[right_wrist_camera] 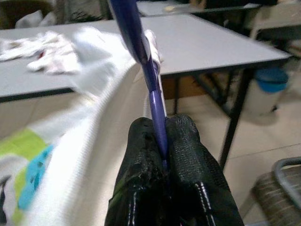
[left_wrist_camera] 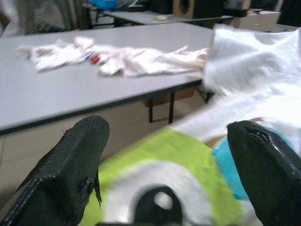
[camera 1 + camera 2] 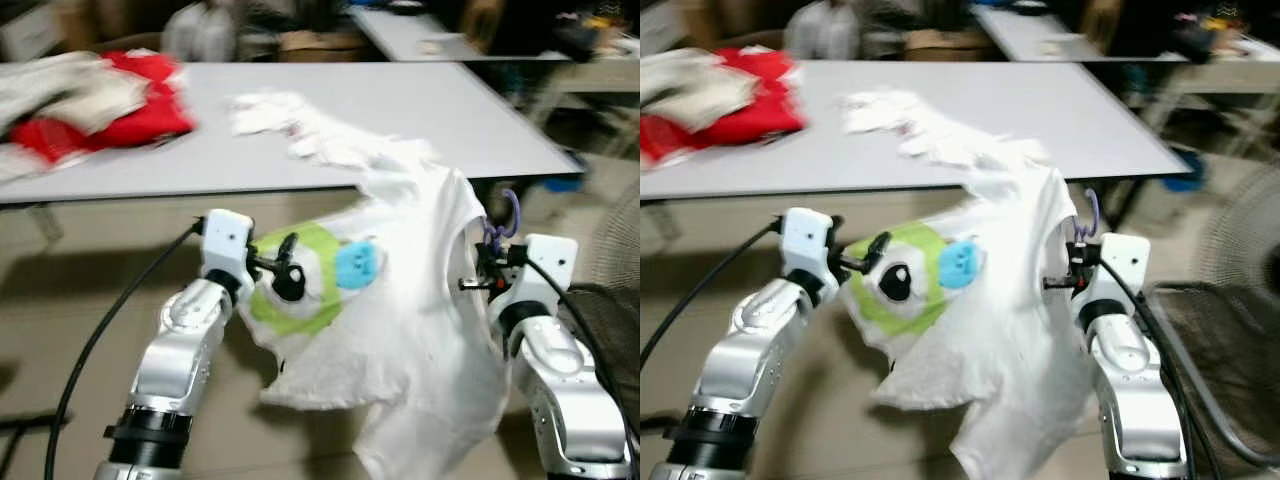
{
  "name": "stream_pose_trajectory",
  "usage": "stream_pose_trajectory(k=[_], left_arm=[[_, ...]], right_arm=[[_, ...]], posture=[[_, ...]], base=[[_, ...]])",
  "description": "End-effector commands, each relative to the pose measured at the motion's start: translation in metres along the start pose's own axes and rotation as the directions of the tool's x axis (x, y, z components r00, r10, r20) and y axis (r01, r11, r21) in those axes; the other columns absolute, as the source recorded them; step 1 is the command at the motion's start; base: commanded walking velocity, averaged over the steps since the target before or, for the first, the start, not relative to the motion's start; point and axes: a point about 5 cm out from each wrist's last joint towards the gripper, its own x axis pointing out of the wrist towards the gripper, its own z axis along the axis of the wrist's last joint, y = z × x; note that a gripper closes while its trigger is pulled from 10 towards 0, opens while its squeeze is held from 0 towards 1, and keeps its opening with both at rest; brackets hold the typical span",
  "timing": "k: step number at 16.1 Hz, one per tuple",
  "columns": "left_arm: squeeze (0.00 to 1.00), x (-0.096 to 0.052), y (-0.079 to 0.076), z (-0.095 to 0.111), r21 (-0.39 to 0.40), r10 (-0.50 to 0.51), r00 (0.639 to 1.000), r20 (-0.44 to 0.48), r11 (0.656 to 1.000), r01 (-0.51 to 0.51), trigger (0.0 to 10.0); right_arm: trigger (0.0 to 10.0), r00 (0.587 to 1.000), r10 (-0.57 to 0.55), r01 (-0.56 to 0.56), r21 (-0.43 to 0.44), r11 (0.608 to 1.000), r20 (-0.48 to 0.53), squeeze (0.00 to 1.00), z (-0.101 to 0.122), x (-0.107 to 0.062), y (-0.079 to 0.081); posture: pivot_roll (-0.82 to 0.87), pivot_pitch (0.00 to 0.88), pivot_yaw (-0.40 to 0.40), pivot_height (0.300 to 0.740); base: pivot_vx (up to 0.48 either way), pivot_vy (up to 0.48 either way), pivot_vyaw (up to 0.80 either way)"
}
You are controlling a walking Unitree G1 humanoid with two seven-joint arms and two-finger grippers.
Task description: Hang hanger
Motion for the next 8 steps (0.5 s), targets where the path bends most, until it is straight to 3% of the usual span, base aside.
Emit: stream_pose_trajectory(k=[1,3,6,7,8], left_arm=[[0.0,-0.002,0.01,0.0,0.012,0.028,1.0,-0.005,1.0,-0.028,10.0],[0.0,-0.001,0.013,0.001,0.02,0.033,0.999,0.001,0.999,-0.033,10.0],[0.0,0.002,0.014,0.004,0.025,0.036,0.999,0.007,0.999,-0.037,10.0],[0.0,0.002,0.014,0.004,0.026,0.038,0.999,0.008,0.999,-0.038,10.0],[0.0,0.002,0.014,0.005,0.025,0.042,0.999,0.013,0.999,-0.042,10.0]], right_arm=[[10.0,0.997,0.044,-0.043,-0.009,0.999,0.059,0.0,0.012,0.001,0.007],[10.0,0.985,0.135,-0.135,-0.008,0.991,0.107,0.0,0.02,0.002,0.014],[10.0,0.954,0.268,-0.267,-0.024,0.963,0.133,0.0,0.028,0.002,0.026],[10.0,0.944,0.311,-0.302,-0.088,0.949,0.114,0.0,0.028,0.003,0.031],[10.0,0.927,0.355,-0.336,-0.152,0.929,0.12,0.0,0.031,0.001,0.036]], posture=[[-0.14,0.0,-0.04,0.74],[-0.14,0.0,-0.039,0.74],[-0.14,0.0,-0.037,0.74],[-0.14,0.0,-0.039,0.74],[-0.14,0.0,-0.04,0.74]], base=[[0.289,0.0,-0.8],[0.281,0.0,-0.8],[0.0,0.0,0.0],[0.0,0.0,0.0],[0.0,0.0,0.8]])
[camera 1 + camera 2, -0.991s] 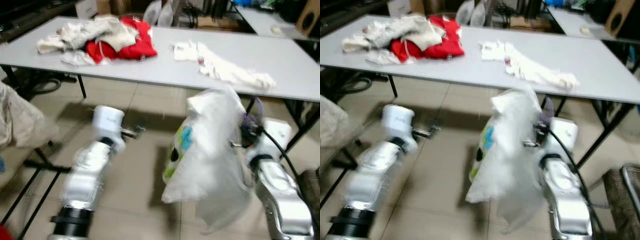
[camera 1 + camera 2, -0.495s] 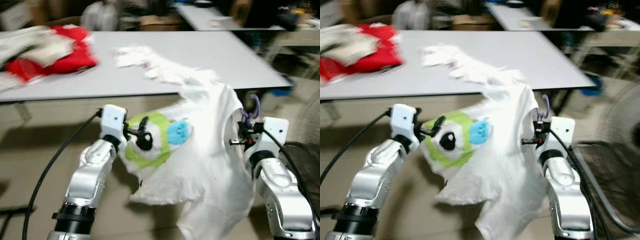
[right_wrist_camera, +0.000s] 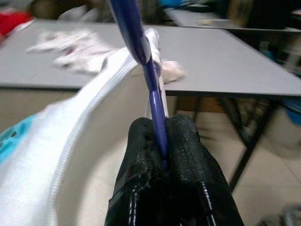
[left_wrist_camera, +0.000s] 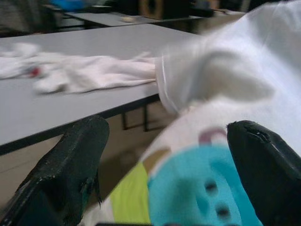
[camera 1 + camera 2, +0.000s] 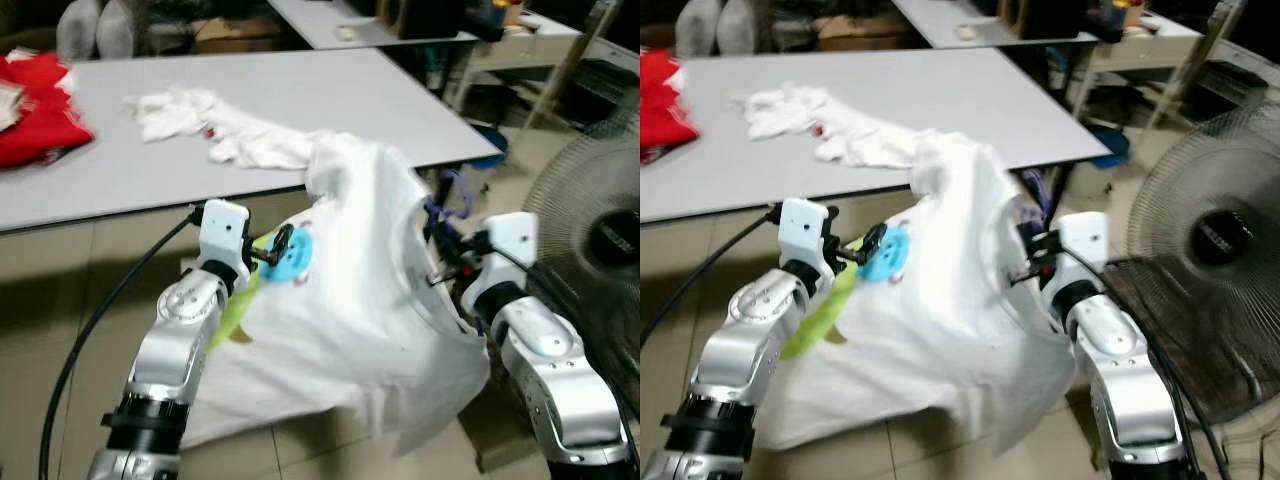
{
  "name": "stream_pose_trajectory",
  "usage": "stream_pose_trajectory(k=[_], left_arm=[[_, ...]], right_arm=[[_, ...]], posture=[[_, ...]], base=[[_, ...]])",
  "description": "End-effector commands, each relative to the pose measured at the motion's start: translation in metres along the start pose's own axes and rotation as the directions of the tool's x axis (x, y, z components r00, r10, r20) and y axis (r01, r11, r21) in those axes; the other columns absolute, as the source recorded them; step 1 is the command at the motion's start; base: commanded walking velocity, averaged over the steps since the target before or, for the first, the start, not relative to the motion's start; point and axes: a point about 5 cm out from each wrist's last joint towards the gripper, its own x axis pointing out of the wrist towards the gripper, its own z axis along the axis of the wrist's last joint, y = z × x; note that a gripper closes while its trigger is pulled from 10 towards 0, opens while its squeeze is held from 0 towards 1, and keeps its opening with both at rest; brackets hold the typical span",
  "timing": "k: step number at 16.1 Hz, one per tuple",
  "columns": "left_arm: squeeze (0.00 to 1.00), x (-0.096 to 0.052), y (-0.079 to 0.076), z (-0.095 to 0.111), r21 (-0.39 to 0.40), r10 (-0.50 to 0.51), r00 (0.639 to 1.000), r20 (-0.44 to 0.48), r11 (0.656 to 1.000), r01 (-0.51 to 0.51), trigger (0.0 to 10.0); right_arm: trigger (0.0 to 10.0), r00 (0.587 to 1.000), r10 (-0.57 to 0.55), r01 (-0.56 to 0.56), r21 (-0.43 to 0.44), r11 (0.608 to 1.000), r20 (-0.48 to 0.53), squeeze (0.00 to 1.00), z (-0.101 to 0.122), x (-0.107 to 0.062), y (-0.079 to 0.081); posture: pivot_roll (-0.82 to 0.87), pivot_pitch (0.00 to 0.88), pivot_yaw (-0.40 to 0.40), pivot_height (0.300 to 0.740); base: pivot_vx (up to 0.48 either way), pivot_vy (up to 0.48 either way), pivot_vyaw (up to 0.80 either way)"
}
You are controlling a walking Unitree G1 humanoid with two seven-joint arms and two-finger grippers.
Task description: Hang hanger
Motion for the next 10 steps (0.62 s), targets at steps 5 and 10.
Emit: stream_pose_trajectory(k=[5,10], left_arm=[[0.0,0.0,0.007,0.003,0.006,0.015,1.0,0.012,1.0,-0.016,10.0],[0.0,0.003,0.006,0.006,0.007,0.002,1.0,0.022,1.0,-0.003,10.0]], right_arm=[[10.0,0.996,0.06,-0.058,-0.032,0.998,0.066,0.0,0.013,0.003,0.002],[10.0,0.996,0.026,-0.024,-0.026,0.999,0.08,0.0,0.013,0.005,-0.004]], posture=[[-0.14,0.0,-0.036,0.74],[-0.15,0.0,-0.032,0.74]], base=[[0.051,0.0,0.8],[0.259,0.0,0.48]])
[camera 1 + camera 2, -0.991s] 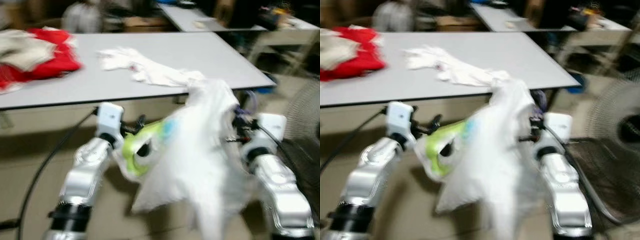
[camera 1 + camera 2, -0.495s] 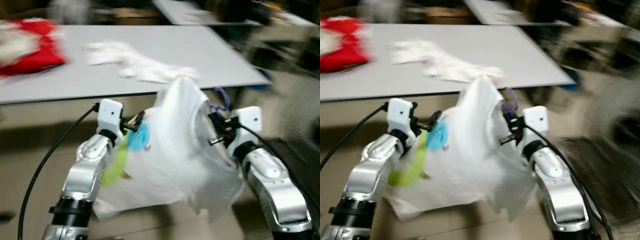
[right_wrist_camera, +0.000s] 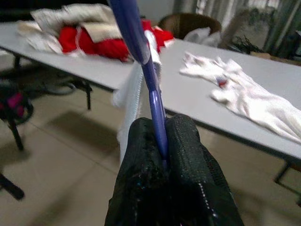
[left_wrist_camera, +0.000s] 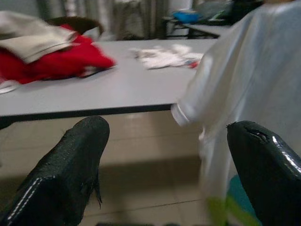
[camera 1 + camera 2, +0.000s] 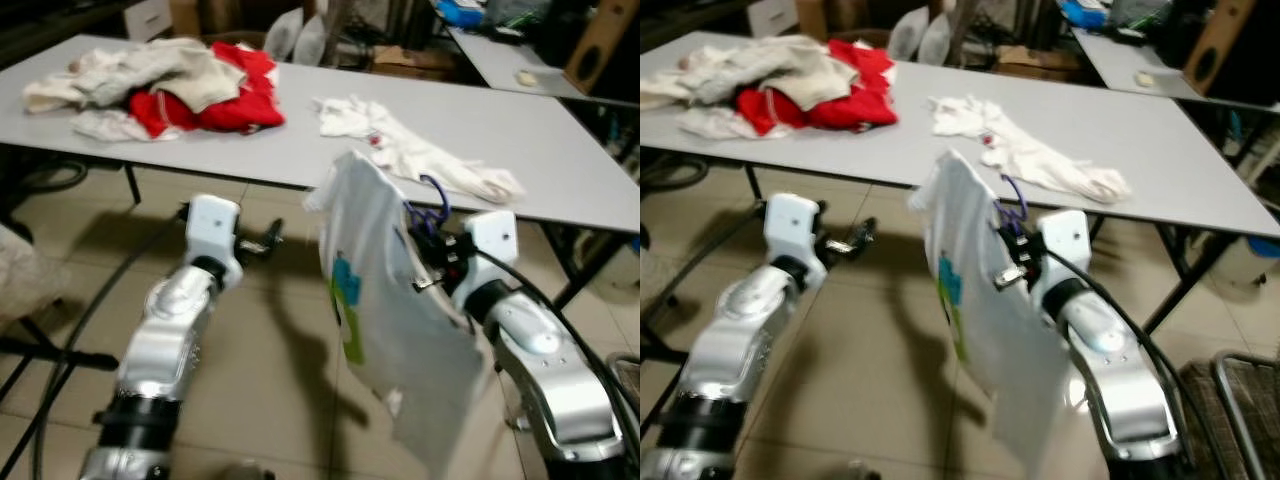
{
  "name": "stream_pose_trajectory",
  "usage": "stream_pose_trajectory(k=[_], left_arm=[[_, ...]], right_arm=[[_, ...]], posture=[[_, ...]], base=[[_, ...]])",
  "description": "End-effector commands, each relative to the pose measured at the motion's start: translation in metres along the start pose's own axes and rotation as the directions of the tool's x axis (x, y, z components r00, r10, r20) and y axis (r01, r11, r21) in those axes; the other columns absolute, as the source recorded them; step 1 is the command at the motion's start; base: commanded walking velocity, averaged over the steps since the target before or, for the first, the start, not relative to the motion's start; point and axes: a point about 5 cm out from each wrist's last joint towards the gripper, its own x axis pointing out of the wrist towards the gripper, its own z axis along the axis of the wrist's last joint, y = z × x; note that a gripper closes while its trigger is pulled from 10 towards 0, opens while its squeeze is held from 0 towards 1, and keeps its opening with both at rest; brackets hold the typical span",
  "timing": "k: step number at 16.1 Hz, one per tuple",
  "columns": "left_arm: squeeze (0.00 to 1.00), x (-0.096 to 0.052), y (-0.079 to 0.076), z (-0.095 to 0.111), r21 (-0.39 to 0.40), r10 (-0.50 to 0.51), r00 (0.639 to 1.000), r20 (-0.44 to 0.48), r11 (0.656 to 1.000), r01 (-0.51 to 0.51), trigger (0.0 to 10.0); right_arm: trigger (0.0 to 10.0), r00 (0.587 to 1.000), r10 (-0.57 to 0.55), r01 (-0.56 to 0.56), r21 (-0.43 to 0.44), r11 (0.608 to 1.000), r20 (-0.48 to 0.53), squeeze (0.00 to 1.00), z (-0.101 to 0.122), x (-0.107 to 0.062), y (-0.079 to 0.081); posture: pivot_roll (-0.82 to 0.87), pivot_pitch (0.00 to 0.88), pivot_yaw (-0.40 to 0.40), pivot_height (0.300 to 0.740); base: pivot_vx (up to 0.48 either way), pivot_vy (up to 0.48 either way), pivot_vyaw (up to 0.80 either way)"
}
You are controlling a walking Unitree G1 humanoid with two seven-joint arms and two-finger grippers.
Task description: Hang hanger
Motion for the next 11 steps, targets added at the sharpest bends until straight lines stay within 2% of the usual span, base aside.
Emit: stream_pose_trajectory(k=[1,6,10,11], left_arm=[[0.0,0.0047,-0.008,0.0069,0.002,-0.036,0.999,0.026,0.999,0.036,10.0],[0.0,0.0054,-0.01,0.006,0.004,-0.048,0.999,0.024,0.999,0.048,10.0],[0.0,0.0097,-0.0136,0.0091,0.017,-0.079,0.996,0.032,0.997,0.079,10.0],[0.0,0.011,-0.0146,0.0105,0.017,-0.092,0.995,0.036,0.996,0.091,10.0]], right_arm=[[10.0,0.998,-0.058,0.057,0.007,0.998,0.03,0.0,0.004,-0.0022,-0.0117],[10.0,0.999,-0.052,0.052,0.021,0.998,0.017,0.0,0.0008,-0.002,-0.008],[10.0,0.998,-0.056,0.055,0.033,0.998,0.011,0.0,0.001,-0.0007,-0.0109],[10.0,0.998,-0.052,0.052,0.032,0.998,0.018,0.0,0.002,-0.0005,-0.011]], posture=[[-0.15,0.0,-0.032,0.74],[-0.15,0.0,-0.031,0.74],[-0.15,0.0,-0.031,0.74],[-0.15,0.0,-0.031,0.74]], base=[[0.262,0.0,0.0],[0.262,0.0,0.0],[0.261,0.0,-0.68],[0.0,0.0,0.0]])
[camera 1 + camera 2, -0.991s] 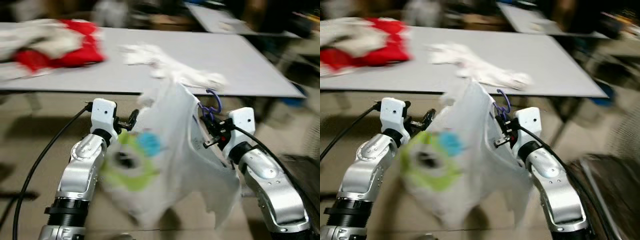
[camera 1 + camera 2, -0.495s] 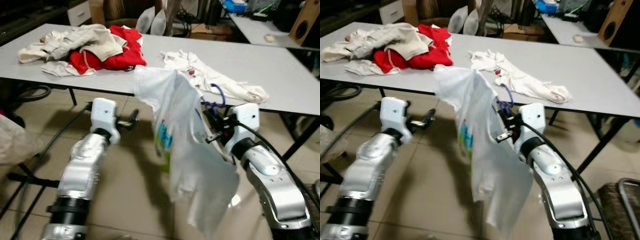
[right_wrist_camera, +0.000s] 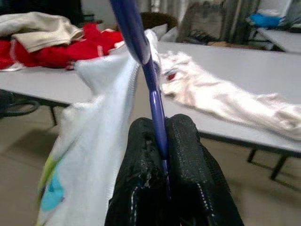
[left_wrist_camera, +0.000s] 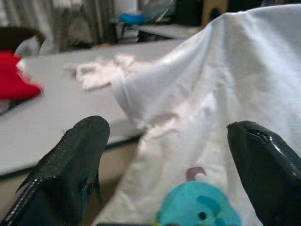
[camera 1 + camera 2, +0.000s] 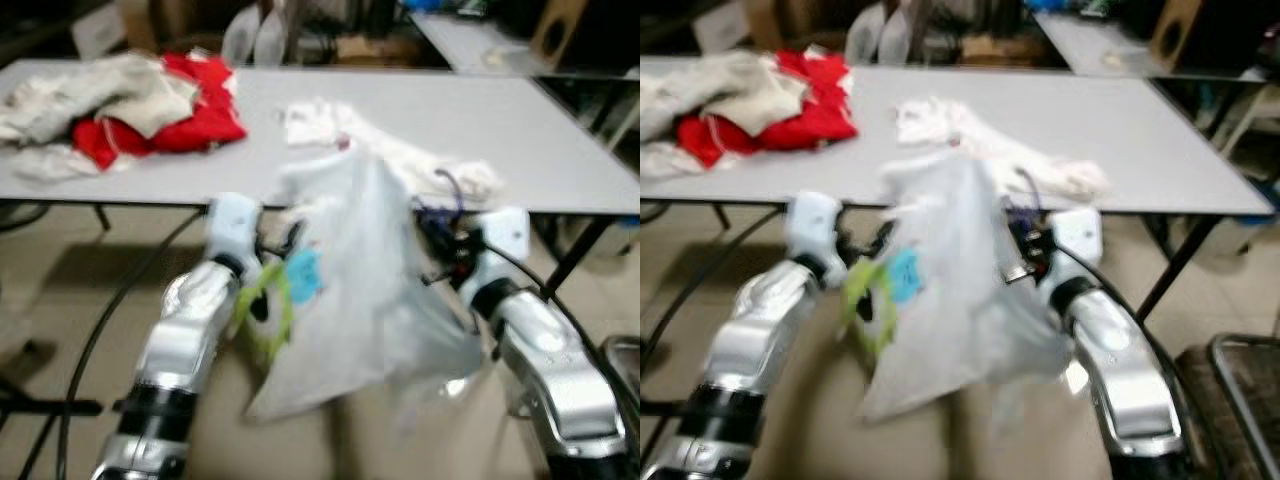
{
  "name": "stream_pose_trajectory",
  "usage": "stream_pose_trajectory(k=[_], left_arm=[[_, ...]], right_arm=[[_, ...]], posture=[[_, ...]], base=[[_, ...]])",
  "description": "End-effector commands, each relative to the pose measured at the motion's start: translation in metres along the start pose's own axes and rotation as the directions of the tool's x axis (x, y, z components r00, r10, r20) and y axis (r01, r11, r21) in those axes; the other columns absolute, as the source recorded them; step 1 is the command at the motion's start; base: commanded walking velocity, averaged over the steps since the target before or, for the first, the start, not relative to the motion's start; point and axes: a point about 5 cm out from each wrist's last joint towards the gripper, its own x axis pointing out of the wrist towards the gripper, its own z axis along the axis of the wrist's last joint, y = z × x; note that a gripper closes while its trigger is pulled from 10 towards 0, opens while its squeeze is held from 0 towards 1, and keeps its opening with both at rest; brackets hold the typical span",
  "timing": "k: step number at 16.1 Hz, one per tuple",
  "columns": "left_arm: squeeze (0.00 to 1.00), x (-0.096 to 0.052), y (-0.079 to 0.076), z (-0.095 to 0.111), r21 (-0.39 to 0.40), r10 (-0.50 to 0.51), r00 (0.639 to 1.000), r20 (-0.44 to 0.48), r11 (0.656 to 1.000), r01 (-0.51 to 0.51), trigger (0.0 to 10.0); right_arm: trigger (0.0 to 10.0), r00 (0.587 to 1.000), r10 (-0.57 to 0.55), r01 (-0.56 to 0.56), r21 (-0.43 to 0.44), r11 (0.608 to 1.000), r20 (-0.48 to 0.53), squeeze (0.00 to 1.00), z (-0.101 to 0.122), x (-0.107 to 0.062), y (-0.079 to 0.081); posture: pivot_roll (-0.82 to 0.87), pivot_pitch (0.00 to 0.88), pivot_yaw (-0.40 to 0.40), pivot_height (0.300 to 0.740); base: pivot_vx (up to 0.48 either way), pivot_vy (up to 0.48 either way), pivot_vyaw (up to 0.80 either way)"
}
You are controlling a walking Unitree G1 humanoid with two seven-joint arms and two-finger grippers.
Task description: Hang hanger
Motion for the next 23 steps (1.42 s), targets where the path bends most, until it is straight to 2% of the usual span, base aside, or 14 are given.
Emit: stream_pose_trajectory(k=[1,2,7,10,11,12,13,15,16,17,18,19,21,23], left_arm=[[0.0,-0.002,0.01,0.002,0.007,0.007,1.0,0.008,1.0,-0.007,10.0],[1.0,0.003,0.005,0.015,-0.031,-0.079,0.995,0.066,0.996,0.081,10.0],[1.0,0.022,-0.019,0.055,0.003,-0.345,0.917,0.201,0.936,0.351,10.0],[0.98,0.025,-0.043,0.067,-0.051,-0.493,0.838,0.235,0.855,0.517,10.0],[0.98,0.025,-0.046,0.067,-0.049,-0.51,0.829,0.23,0.844,0.533,10.0],[0.69,0.026,-0.049,0.06,-0.031,-0.533,0.828,0.175,0.838,0.545,10.0],[0.62,0.03,-0.048,0.053,-0.008,-0.511,0.851,0.119,0.857,0.516,10.0],[0.12,0.035,-0.043,0.048,0.024,-0.46,0.884,0.078,0.888,0.46,10.0],[0.0,0.037,-0.041,0.046,0.041,-0.432,0.9,0.067,0.902,0.43,10.0],[0.0,0.04,-0.037,0.044,0.063,-0.388,0.92,0.05,0.921,0.385,10.0],[0.0,0.042,-0.033,0.043,0.093,-0.339,0.94,0.04,0.938,0.335,8.2],[0.0,0.043,-0.029,0.041,0.101,-0.308,0.951,0.034,0.947,0.303,3.4],[0.0,0.044,-0.025,0.043,0.084,-0.276,0.96,0.051,0.959,0.271,0.0],[0.0,0.044,-0.027,0.047,0.069,-0.295,0.952,0.086,0.955,0.29,0.0]], right_arm=[[10.0,0.999,0.023,-0.023,0.004,1.0,0.043,0.0,0.009,0.003,0.003],[10.0,0.996,0.065,-0.068,0.043,0.997,0.064,0.0,0.015,0.005,0.002],[10.0,0.956,0.271,-0.283,0.105,0.953,0.113,0.0,0.032,0.009,0.006],[10.0,0.941,0.31,-0.329,0.141,0.934,0.139,0.0,0.041,0.016,-0.001],[10.0,0.94,0.311,-0.33,0.144,0.933,0.142,0.0,0.043,0.018,-0.001],[10.0,0.937,0.313,-0.335,0.152,0.93,0.154,0.0,0.046,0.021,-0.002],[10.0,0.933,0.321,-0.346,0.154,0.926,0.165,0.0,0.05,0.023,-0.001],[10.0,0.923,0.341,-0.368,0.152,0.917,0.176,0.0,0.054,0.025,0.002],[10.0,0.92,0.349,-0.376,0.151,0.914,0.178,0.0,0.054,0.025,0.003],[10.0,0.916,0.359,-0.386,0.148,0.911,0.179,0.0,0.055,0.025,0.004],[10.0,0.913,0.366,-0.393,0.147,0.907,0.18,0.0,0.055,0.025,0.005],[10.0,0.913,0.367,-0.394,0.147,0.907,0.18,0.0,0.055,0.025,0.005],[10.0,0.913,0.366,-0.393,0.146,0.908,0.179,0.0,0.055,0.025,0.005],[10.0,0.916,0.361,-0.386,0.142,0.911,0.174,0.0,0.055,0.025,0.004]], posture=[[-0.14,0.0,-0.033,0.74],[-0.14,0.0,-0.029,0.74],[-0.15,0.0,-0.023,0.74],[-0.16,0.0,-0.019,0.74],[-0.16,0.0,-0.019,0.74],[-0.17,0.0,-0.019,0.74],[-0.17,0.0,-0.019,0.74],[-0.16,0.0,-0.019,0.74],[-0.16,0.0,-0.02,0.74],[-0.16,0.0,-0.02,0.74],[-0.16,0.0,-0.019,0.74],[-0.16,0.0,-0.018,0.74],[-0.16,0.0,-0.016,0.74],[-0.16,0.0,-0.015,0.74]], base=[[0.0,0.0,0.0],[0.0,0.0,0.0],[0.0,0.0,0.0],[0.0,0.0,0.0],[0.0,0.0,0.0],[0.0,0.0,0.0],[0.0,0.0,0.0],[0.0,0.0,0.0],[0.0,0.0,0.0],[0.0,0.0,0.0],[0.0,0.0,0.0],[0.0,0.0,0.0],[0.0,0.0,0.0],[0.0,0.0,0.0]])
